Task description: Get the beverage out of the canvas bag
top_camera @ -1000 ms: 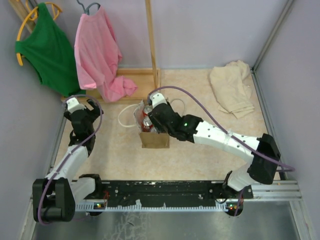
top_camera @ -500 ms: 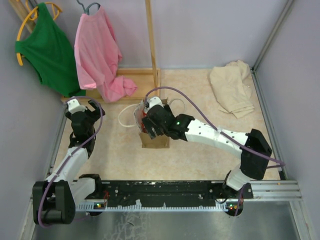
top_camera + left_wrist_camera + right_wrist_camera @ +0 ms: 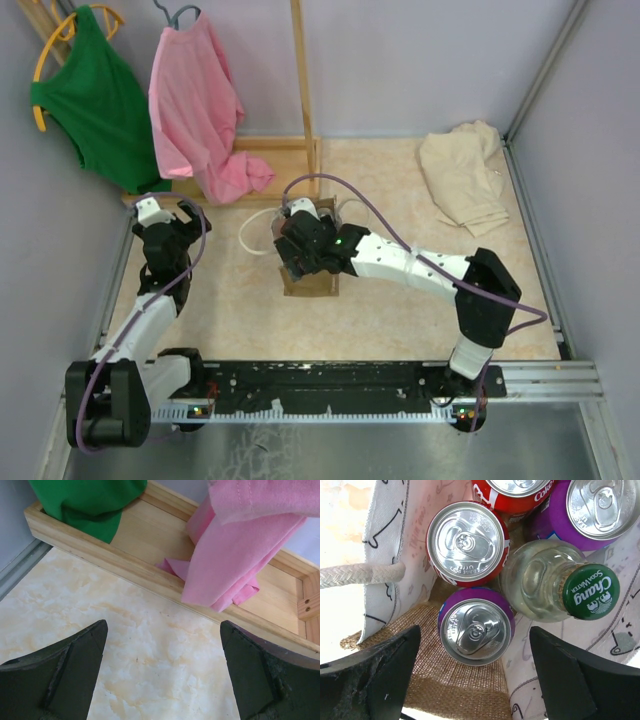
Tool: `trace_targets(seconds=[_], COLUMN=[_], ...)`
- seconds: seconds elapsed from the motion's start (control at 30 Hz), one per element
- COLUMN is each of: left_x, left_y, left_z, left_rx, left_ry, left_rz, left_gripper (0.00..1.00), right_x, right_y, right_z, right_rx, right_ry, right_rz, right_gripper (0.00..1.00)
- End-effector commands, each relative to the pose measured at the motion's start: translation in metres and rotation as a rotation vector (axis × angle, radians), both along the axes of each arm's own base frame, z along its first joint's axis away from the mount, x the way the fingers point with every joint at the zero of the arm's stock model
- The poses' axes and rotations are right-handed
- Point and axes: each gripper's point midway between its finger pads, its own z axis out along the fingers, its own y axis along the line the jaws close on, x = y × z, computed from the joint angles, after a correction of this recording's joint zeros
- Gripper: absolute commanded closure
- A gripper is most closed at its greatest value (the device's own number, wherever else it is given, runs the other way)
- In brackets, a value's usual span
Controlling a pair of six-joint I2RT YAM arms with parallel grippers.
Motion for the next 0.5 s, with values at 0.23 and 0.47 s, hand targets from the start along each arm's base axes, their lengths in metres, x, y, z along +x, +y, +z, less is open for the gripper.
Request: trace_targets(seconds=[0.23,0.47], left_x=[0.003,0.002], left_y=[-0.005,-0.004], left_z=[0.0,0.0], left_rx=[-0.021,-0.021], left_ry=[-0.022,-0.024], left_rz=[-0.02,-0.017], left_gripper=[0.0,0.0], right_x=[-0.025,-0.033], right_y=[-0.011,-0.019], right_z=[-0.03,-0.053], right_rx=[-0.063,-0.155], right_ry=[0.118,0.17], right_rz=[-0.009,-0.001], right_gripper=[0.1,0.14])
